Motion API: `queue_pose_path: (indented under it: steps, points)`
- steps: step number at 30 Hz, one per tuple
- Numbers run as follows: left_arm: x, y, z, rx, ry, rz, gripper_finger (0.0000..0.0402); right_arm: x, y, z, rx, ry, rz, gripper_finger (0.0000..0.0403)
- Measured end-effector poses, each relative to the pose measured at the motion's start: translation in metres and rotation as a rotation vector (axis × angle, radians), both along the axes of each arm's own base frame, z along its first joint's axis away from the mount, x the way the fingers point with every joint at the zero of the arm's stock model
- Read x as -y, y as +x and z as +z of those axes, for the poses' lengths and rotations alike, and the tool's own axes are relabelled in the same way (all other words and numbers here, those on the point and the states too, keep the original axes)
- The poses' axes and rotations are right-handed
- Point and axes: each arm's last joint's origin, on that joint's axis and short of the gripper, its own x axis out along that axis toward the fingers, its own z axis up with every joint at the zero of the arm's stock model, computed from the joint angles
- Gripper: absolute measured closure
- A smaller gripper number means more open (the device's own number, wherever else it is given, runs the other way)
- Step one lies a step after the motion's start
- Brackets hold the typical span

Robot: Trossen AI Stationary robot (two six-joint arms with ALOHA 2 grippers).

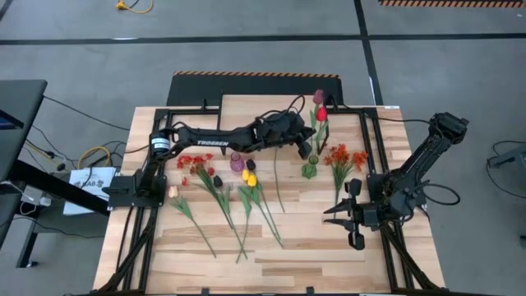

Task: Pick and place flowers into a vace then onto a shelf
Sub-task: Put the dark red tulip into the green vase

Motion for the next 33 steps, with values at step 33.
queue_pose_path:
  steps: [33]
  points:
    - [0.025,0.003,-0.004,-0.04,0.008,-0.057,0.0337,0.0,0.0,0.0,0.0,0.0,0.0,0.0316]
